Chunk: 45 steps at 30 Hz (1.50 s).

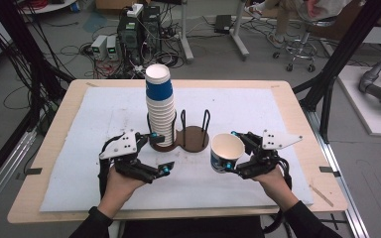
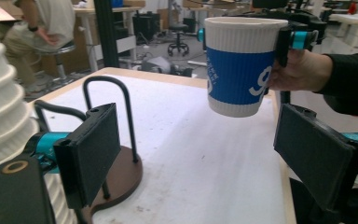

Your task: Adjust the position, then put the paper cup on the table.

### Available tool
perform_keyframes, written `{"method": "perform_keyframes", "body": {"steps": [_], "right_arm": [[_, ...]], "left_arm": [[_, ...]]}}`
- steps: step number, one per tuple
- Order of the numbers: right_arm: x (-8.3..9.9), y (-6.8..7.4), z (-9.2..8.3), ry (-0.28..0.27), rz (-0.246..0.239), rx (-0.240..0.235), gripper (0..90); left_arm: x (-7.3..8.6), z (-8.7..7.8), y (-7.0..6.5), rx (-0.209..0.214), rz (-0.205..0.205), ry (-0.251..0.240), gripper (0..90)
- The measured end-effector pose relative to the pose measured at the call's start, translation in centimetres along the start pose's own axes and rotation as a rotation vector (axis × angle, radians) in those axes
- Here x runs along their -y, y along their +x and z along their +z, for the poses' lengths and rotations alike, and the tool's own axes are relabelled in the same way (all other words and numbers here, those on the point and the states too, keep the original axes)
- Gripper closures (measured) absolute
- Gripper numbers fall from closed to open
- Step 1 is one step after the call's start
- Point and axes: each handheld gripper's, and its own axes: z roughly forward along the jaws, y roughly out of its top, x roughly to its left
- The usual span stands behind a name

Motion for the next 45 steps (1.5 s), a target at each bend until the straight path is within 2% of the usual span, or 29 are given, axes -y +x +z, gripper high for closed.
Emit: {"method": "perform_keyframes", "body": {"steps": [8, 14, 22, 28, 29, 31, 41, 45], "right_arm": [[0.0, -0.1, 0.1, -0.001, -0.006, 0.004, 20.9], [-0.1, -0.4, -0.2, -0.008, 0.001, 0.017, 20.9], [-0.4, -0.8, -0.9, -0.001, -0.004, 0.043, 20.8], [-0.6, -1.2, -1.3, 0.001, -0.017, 0.077, 20.8], [-0.7, -1.2, -1.4, 0.003, -0.017, 0.081, 20.8], [-0.7, -1.5, -1.6, 0.004, -0.022, 0.099, 20.8], [-0.7, -3.6, -2.8, 0.008, -0.024, 0.202, 20.8], [-0.6, -4.7, -3.7, 0.002, -0.003, 0.241, 20.8]], "left_arm": [[0.1, -0.5, 0.2, -0.018, 0.007, -0.013, 14.5], [0.7, -0.5, 0.4, -0.037, 0.006, 0.0, 14.5], [1.2, -0.2, 0.6, -0.031, -0.003, 0.015, 14.5], [1.5, -0.5, 0.7, -0.044, -0.023, 0.009, 14.5], [1.5, -0.6, 0.7, -0.04, -0.044, -0.003, 14.5], [1.5, -0.8, 0.8, -0.035, -0.059, -0.021, 14.5], [1.8, -1.4, 1.2, -0.059, -0.061, -0.018, 14.5], [2.0, -1.4, 1.3, -0.064, -0.062, -0.011, 14.5]]}}
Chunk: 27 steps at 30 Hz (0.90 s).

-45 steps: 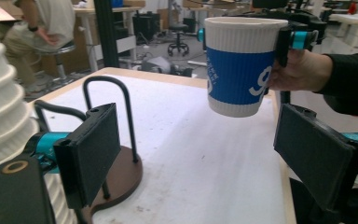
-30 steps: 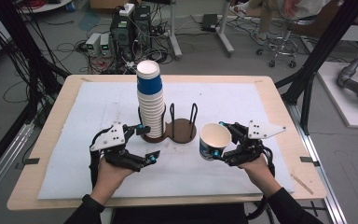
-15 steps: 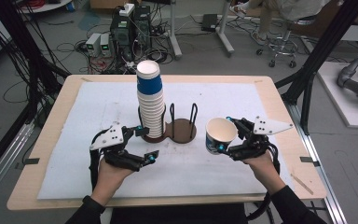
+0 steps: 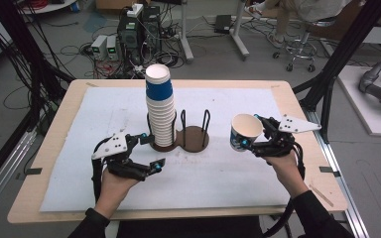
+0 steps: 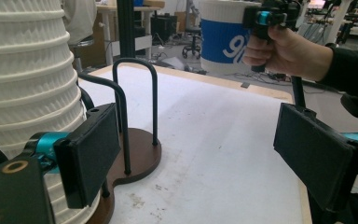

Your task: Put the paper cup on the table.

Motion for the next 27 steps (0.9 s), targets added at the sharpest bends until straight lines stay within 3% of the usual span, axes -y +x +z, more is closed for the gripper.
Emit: {"method": "perform_keyframes", "body": {"steps": [12, 13, 27], "right_arm": [[0.5, -3.6, -0.7, -0.005, 0.039, 0.118, 20.8], [0.6, -4.0, -0.7, -0.002, 0.044, 0.145, 20.8], [1.6, -6.4, 0.0, -0.001, 0.081, 0.25, 20.8]], "left_arm": [[0.2, 0.4, 0.2, -0.001, 0.006, 0.025, 14.5], [0.2, 0.4, 0.2, 0.0, 0.007, 0.025, 14.5], [0.4, 0.3, 0.3, -0.004, 0.003, 0.033, 14.5]]}}
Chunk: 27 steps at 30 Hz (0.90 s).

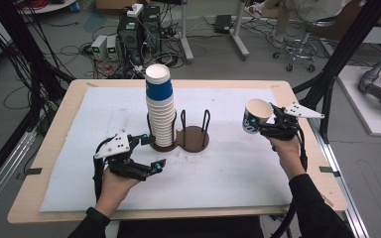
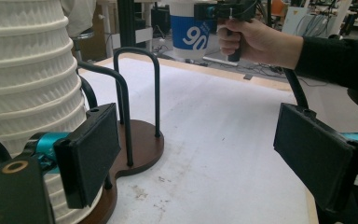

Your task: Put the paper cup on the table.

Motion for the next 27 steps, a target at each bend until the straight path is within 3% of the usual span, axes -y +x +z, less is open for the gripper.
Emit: {"method": "perform_keyframes", "body": {"steps": [11, 27], "right_arm": [[0.4, -0.8, 0.4, 0.003, 0.024, 0.042, 20.7], [1.2, -1.6, 1.4, 0.049, 0.056, 0.102, 20.8]], "left_arm": [[0.1, 0.2, 0.0, 0.005, 0.005, 0.011, 14.5], [0.1, 0.4, 0.0, 0.011, 0.006, 0.016, 14.5]]}}
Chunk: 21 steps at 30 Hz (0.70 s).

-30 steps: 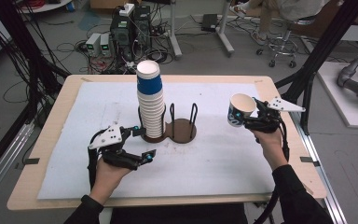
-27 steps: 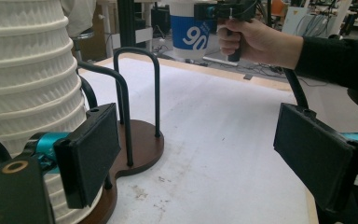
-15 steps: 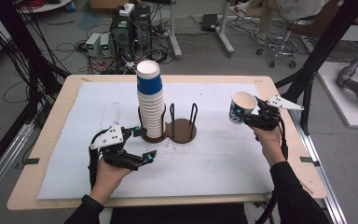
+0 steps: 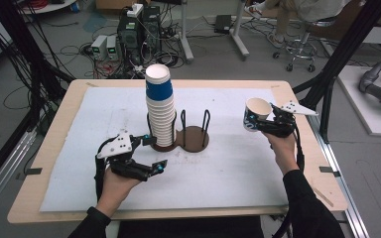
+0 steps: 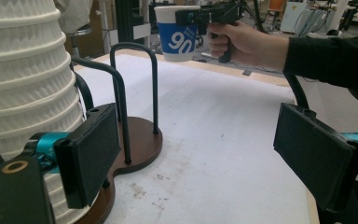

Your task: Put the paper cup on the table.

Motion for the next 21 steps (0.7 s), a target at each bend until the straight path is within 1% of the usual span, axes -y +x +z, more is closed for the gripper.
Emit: {"method": "perform_keyframes", "body": {"steps": [2, 5, 7, 14, 17, 21], "right_arm": [[0.1, -0.1, 0.2, 0.004, 0.001, 0.001, 20.8], [0.4, 0.0, 0.3, 0.008, -0.006, 0.017, 20.8], [0.6, 0.0, 0.5, 0.008, 0.001, 0.018, 20.8], [1.4, 0.2, 0.9, 0.022, -0.013, 0.035, 21.2], [1.8, -0.1, 0.9, 0.018, 0.007, 0.039, 21.3], [2.3, -0.3, 1.0, 0.023, 0.008, 0.051, 21.2]], "left_arm": [[0.0, 0.1, 0.0, 0.003, 0.001, -0.001, 14.5], [-0.1, 0.3, 0.0, 0.009, 0.002, -0.001, 14.5], [-0.1, 0.4, 0.0, 0.011, 0.002, -0.001, 14.5], [-0.1, 0.6, 0.1, 0.016, 0.007, 0.005, 14.5], [-0.1, 0.7, 0.1, 0.018, 0.008, 0.008, 14.5], [-0.1, 0.7, 0.0, 0.018, 0.007, 0.007, 14.5]]}}
